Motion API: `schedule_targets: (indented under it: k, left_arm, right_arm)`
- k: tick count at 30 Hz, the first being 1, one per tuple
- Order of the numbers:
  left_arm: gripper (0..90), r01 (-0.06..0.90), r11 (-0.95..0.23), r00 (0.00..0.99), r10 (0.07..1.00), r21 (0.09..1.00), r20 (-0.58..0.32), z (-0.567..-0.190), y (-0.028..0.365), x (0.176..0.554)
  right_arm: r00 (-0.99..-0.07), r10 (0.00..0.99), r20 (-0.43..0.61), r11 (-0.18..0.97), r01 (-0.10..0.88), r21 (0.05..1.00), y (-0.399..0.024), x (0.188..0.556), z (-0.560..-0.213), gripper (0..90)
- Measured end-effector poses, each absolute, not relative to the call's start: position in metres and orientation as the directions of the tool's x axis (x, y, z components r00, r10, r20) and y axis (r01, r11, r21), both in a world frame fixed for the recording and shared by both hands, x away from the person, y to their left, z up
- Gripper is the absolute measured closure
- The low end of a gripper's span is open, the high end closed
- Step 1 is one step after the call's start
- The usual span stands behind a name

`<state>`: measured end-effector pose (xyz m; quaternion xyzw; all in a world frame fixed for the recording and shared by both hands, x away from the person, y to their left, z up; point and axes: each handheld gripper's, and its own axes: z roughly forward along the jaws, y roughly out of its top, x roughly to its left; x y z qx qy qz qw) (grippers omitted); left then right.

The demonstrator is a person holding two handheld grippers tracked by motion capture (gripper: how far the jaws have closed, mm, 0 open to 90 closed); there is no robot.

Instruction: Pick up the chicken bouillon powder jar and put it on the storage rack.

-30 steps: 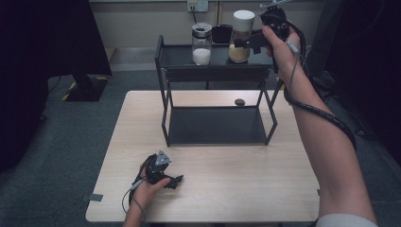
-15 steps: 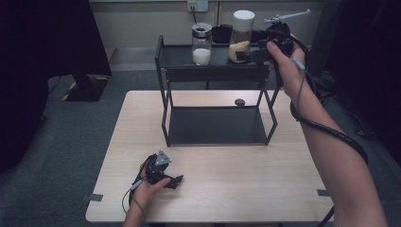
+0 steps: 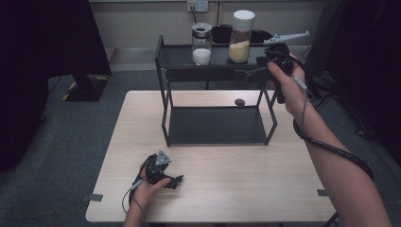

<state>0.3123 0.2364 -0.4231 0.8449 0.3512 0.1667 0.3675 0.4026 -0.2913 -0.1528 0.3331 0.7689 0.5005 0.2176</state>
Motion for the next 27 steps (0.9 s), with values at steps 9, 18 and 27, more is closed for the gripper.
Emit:
schedule_targets:
  k: [9, 18, 27]
  left_arm:
    - [0.0, 0.470, -0.483, 0.698, 0.715, 0.739, 0.023, -0.423, 0.237, 0.312]
    - [0.0, 0.469, -0.482, 0.697, 0.716, 0.740, 0.024, -0.424, 0.236, 0.312]
    - [0.0, 0.470, -0.485, 0.699, 0.715, 0.737, 0.025, -0.423, 0.236, 0.312]
  right_arm:
    - [-0.702, 0.712, 0.020, 0.261, 0.291, 0.920, -0.291, 0.398, -0.175, 0.7]
    - [-0.716, 0.697, 0.038, 0.263, 0.304, 0.916, -0.292, 0.396, -0.199, 1.0]
    - [-0.700, 0.712, 0.048, 0.256, 0.323, 0.911, -0.295, 0.393, -0.224, 1.3]
